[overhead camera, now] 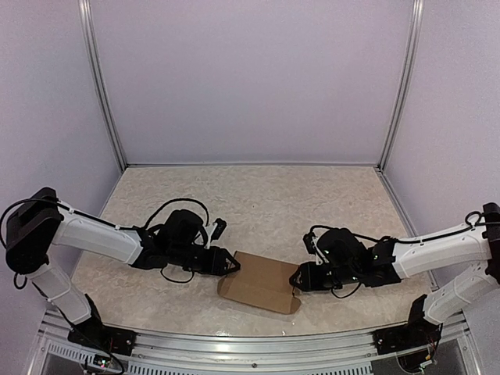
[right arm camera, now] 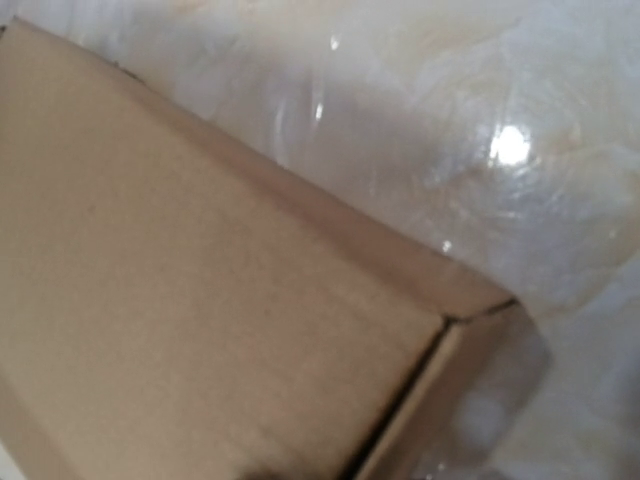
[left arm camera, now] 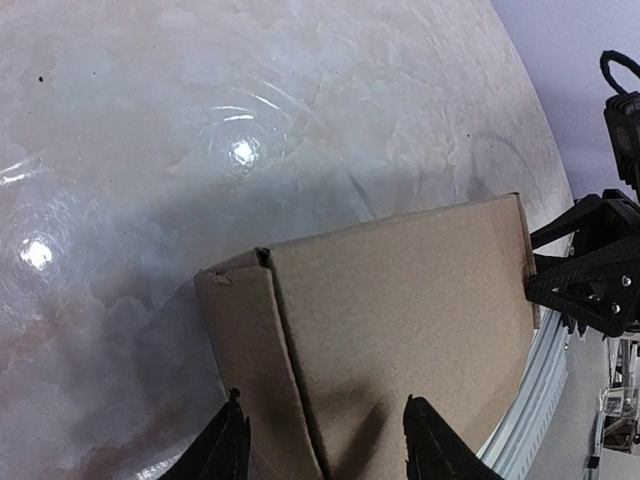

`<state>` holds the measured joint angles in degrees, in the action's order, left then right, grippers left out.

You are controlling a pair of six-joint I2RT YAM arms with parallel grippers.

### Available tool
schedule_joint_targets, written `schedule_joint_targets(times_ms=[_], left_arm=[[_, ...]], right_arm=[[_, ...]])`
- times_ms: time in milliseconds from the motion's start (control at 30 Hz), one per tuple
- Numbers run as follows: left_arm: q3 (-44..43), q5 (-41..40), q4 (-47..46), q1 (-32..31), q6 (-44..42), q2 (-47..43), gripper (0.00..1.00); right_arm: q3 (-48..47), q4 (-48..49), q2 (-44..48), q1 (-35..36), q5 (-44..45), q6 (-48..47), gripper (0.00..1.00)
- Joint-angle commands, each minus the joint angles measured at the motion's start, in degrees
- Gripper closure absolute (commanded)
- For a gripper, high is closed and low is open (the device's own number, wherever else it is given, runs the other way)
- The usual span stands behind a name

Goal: Fold the paper box

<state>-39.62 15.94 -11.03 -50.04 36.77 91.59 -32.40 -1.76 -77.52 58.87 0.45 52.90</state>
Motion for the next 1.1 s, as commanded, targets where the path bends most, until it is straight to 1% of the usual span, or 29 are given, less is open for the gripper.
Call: schedule_joint_targets(times_ms=[0, 100, 233, 300, 467, 667, 733, 867, 967, 1067], left_arm=[[-0.7, 1.0, 1.3, 0.4, 0.1, 1.0, 0.55], [-0.6, 1.1, 1.2, 0.4, 0.4, 1.8, 0.67], [-0.2, 1.1, 0.8, 0.5, 1.2, 2.5, 0.76], [0.3, 0.8, 0.6, 0.5, 1.6, 2.3, 0.78], [2.2, -0.9, 1.1, 1.2, 2.3, 0.4, 0.80], [5.3, -3.6, 1.9, 2.1, 3.8, -3.9, 0.79], [6.1, -4.3, 2.5, 2.1, 4.2, -5.3, 0.78], [7.4, -5.8, 3.8, 2.2, 4.8, -8.0, 0.70], [7.6, -7.1, 4.9, 2.1, 5.0, -9.6, 0.67], [8.0, -7.9, 5.1, 2.2, 5.6, -10.7, 0.59]], right_arm=[[2.1, 0.9, -1.0, -1.0, -0.3, 1.7, 0.67], [2.2, 1.6, -1.5, -1.1, -0.3, 1.8, 0.70], [1.6, 4.0, -3.3, -1.2, -0.3, 1.4, 0.71], [0.9, 4.6, -4.1, -1.1, -0.3, 1.1, 0.72], [-1.8, 6.2, -6.8, -1.5, -0.3, -0.7, 0.73], [-6.8, 6.8, -11.0, -2.8, -0.3, -4.5, 0.75], [-8.2, 6.9, -12.1, -3.4, -0.3, -5.5, 0.73], [-10.1, 6.5, -13.3, -4.7, -1.9, -7.4, 0.68], [-11.0, 6.2, -13.3, -5.6, -2.7, -7.9, 0.68], [-11.1, 6.0, -12.9, -6.0, -2.8, -8.1, 0.68]])
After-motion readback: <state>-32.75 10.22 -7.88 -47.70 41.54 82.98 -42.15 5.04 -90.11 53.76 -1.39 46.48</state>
